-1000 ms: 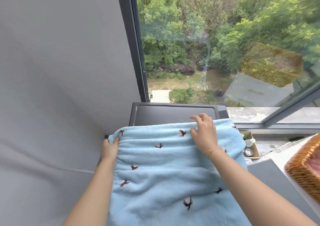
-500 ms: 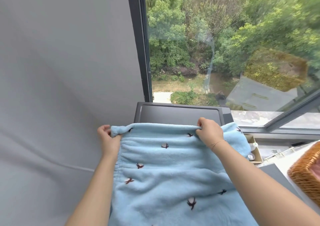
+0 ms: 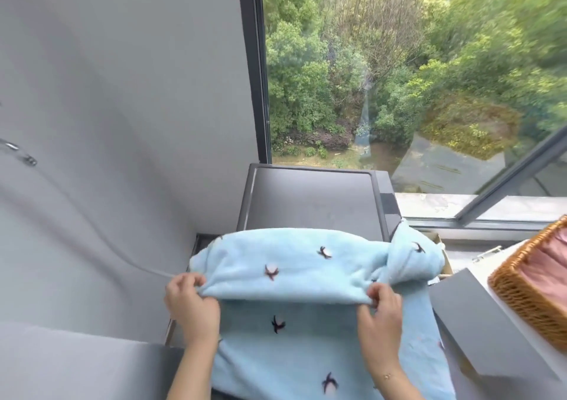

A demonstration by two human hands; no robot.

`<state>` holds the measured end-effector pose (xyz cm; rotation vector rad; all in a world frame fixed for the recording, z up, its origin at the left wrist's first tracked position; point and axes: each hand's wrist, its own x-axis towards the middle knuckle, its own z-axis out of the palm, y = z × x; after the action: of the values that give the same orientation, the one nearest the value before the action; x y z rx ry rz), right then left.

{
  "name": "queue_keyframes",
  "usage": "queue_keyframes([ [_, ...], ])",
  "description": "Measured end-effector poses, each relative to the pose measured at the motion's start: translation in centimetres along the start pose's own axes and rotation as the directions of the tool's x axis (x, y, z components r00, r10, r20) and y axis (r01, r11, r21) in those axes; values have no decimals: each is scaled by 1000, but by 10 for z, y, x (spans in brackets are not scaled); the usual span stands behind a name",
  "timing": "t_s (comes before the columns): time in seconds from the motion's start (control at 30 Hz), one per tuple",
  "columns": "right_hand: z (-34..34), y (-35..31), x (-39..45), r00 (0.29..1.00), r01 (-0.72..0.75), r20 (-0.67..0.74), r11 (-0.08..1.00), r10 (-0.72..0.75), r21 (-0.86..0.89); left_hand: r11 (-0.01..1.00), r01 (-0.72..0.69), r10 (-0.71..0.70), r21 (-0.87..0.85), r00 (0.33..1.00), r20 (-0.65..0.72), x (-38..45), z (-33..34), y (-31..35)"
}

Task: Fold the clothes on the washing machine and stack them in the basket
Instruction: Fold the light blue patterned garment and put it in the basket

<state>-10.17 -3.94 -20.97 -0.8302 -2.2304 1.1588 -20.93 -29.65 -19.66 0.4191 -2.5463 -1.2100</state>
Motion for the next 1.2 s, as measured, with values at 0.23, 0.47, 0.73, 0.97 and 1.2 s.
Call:
queue_keyframes([
  [0.23,-11,-5,-5,846,-510,269,845,460,158,750,563,-532,-347,825,190,-38,-21,6],
  [0.47,-10,-37,45,586,-804,481,543,652,243,-129,876,-691,-466,257,675,-35,-15,66],
  [0.73,1,-60,55,610,-787,528,534,591,310,-116,909,-647,-400,236,725,-30,1,75],
  [0.97,23,-57,90,517,-846,421,519,745,122,45,909,-552,-413,367,749,-50,-9,50],
  [1.2,-14,-57,89,706,-623,166,493,688,607,142,890,-387,-433,453,803,-57,-20,33],
])
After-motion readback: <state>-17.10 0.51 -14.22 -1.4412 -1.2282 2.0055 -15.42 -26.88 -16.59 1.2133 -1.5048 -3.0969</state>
